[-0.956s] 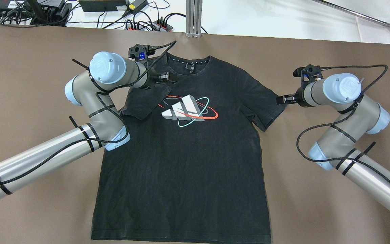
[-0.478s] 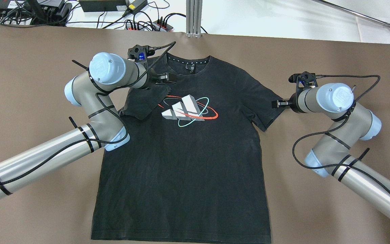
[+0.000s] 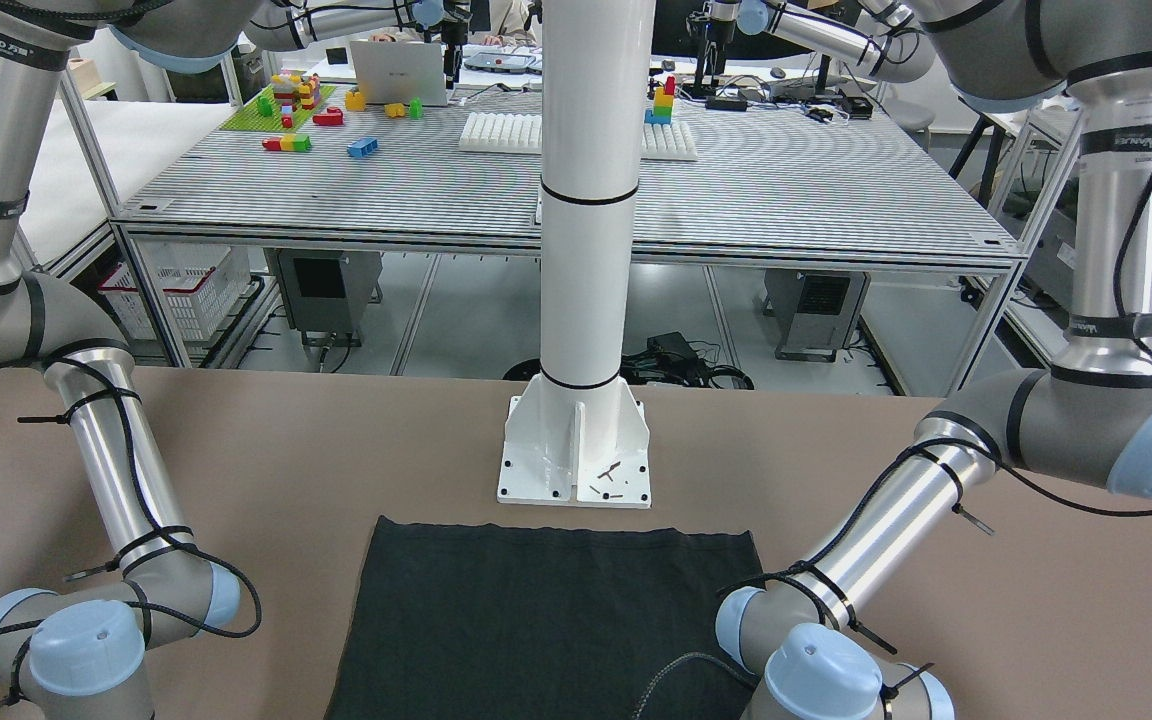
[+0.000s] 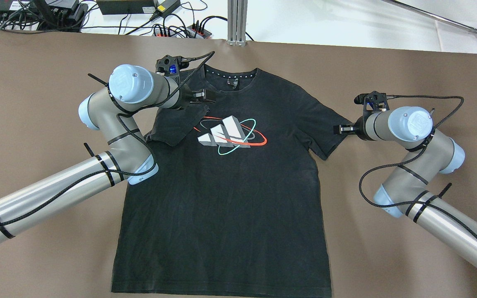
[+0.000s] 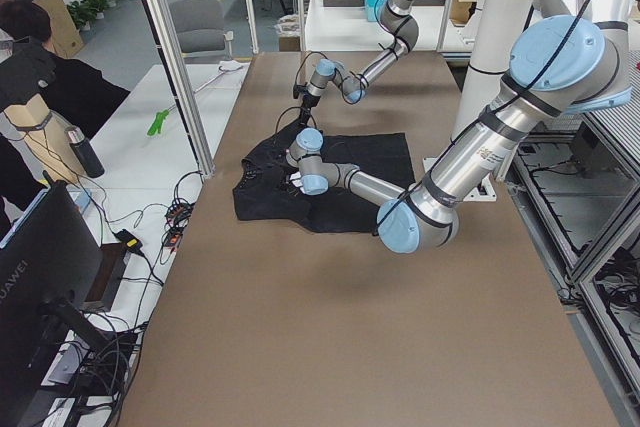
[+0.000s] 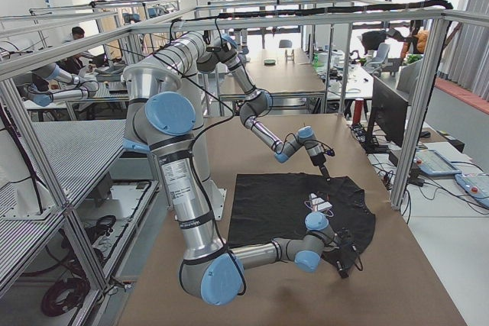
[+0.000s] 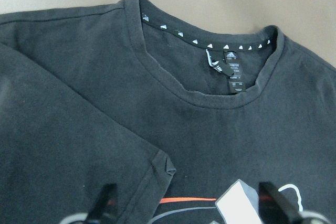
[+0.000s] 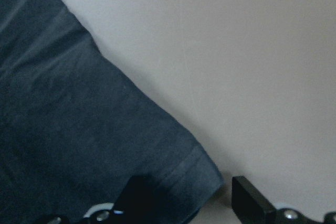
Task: Fold clothes
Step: 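Move the right gripper to the sleeve nearest it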
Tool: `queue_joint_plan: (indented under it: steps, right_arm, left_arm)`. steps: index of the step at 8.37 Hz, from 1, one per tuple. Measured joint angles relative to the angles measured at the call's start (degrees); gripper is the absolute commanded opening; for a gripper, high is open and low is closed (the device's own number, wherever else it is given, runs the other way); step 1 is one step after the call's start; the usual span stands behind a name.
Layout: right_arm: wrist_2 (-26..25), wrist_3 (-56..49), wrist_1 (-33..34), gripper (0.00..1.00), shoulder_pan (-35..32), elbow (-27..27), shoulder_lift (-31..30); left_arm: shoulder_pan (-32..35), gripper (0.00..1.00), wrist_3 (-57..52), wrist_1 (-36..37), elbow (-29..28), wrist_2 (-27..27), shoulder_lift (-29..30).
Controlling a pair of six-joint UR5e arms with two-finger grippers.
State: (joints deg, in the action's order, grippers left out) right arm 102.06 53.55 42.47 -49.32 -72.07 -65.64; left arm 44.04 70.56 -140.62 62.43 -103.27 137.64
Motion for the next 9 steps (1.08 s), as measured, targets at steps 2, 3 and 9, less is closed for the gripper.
queue_joint_plan:
  steps: [2,3,9]
  right_arm:
    - [0.16,0.16,-0.07,0.01,-0.04,-1.06,0.38]
    - [0.28,0.20,-0.04,0.00,-0.11,-1.67,0.45]
    - [0.40,0.39,5.75,0.00,-0.17,-6.33,2.15]
  left_arm:
    - [-0.01,0.94,-0.14,0.00,-0.08,0.00,0.00]
    - [-0.05,0.94,-0.24,0.00,-0.14,0.00,0.00]
    - [0.74,0.94,-0.79,-0.03,-0.40,-0.46,0.07]
